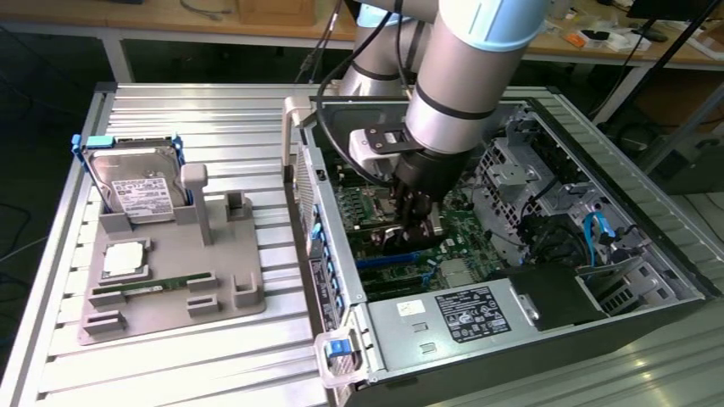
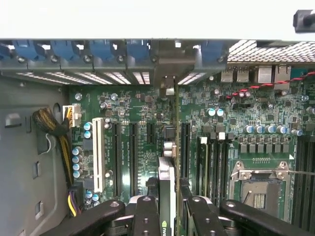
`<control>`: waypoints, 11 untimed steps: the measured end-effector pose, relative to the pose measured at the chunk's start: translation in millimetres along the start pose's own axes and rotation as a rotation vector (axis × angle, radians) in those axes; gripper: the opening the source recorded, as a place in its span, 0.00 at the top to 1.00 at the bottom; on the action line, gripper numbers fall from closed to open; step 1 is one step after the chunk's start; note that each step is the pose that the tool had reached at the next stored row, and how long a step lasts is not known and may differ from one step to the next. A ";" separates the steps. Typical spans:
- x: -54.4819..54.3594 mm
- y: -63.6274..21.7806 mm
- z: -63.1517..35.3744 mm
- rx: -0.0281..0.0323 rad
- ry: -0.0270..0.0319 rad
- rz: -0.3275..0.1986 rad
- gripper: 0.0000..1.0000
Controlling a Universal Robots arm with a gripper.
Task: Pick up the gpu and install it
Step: 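Insert the gpu into the slot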
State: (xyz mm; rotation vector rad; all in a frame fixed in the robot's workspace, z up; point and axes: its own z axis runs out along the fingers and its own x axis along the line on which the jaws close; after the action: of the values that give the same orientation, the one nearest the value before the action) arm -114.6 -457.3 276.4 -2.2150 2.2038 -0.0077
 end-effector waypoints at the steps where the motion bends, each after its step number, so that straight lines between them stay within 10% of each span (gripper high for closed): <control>1: 0.0 0.0 0.0 -0.0002 -0.0004 0.000 0.73; 11: 0.6 -6.3 0.9 -0.0080 -0.0038 0.000 0.73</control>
State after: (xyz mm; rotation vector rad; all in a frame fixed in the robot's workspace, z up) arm -108.2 -457.8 275.6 -2.2168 2.2063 0.0054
